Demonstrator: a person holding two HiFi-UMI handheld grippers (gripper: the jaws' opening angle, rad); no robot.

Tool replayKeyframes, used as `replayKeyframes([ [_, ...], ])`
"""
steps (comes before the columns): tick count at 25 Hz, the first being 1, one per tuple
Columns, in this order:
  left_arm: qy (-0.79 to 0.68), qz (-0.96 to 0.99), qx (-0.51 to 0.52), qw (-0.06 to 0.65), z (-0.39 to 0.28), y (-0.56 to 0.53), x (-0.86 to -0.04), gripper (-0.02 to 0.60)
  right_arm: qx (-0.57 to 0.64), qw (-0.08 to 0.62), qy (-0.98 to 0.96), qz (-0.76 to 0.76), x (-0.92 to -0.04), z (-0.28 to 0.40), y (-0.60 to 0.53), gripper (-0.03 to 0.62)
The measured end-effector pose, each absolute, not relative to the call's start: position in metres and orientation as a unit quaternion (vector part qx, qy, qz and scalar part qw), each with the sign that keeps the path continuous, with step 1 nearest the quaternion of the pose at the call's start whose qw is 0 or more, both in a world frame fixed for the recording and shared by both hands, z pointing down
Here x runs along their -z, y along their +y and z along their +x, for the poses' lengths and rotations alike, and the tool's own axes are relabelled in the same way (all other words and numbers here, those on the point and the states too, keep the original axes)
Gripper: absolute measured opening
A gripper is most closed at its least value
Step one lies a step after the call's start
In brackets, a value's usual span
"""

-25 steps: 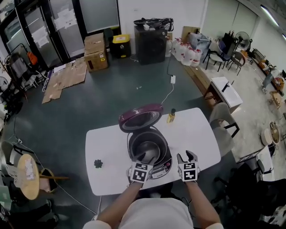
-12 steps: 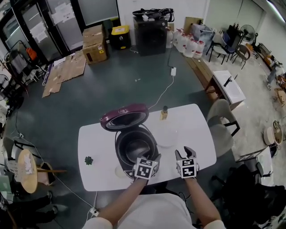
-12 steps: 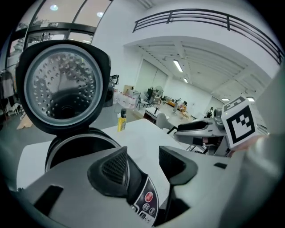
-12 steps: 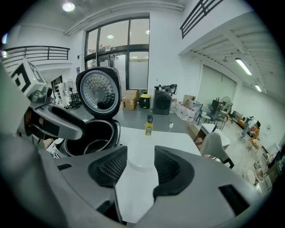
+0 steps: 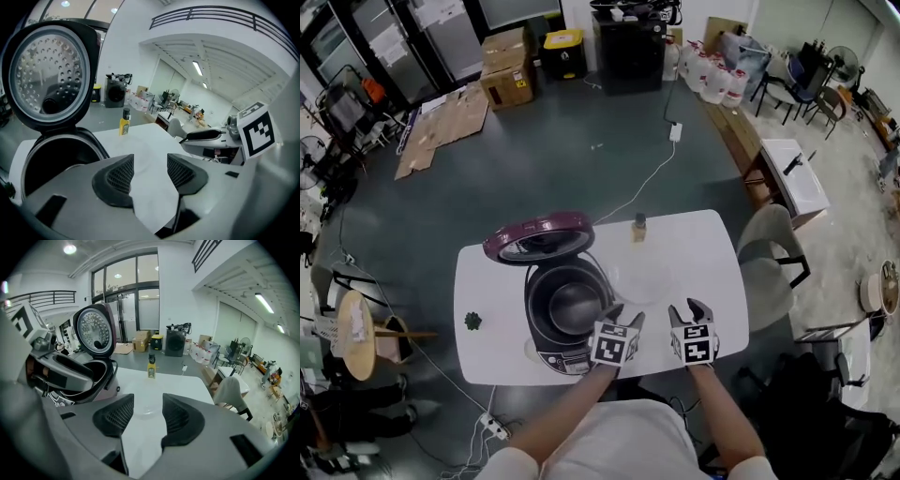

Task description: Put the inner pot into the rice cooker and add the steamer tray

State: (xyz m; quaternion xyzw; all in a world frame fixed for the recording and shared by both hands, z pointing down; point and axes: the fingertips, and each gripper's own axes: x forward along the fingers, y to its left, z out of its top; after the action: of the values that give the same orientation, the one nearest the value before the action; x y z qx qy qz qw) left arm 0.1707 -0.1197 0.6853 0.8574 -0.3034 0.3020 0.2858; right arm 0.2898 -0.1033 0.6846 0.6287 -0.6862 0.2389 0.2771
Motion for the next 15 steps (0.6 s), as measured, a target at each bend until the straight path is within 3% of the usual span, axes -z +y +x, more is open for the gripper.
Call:
replayKeyframes([
  [15, -0.383, 0.784, -0.317, 0.372, 0.234, -0.142, -0.768, 0.239, -0.266, 0.312, -0.699, 0.585, -0.755, 0.336, -0.147, 0.204],
])
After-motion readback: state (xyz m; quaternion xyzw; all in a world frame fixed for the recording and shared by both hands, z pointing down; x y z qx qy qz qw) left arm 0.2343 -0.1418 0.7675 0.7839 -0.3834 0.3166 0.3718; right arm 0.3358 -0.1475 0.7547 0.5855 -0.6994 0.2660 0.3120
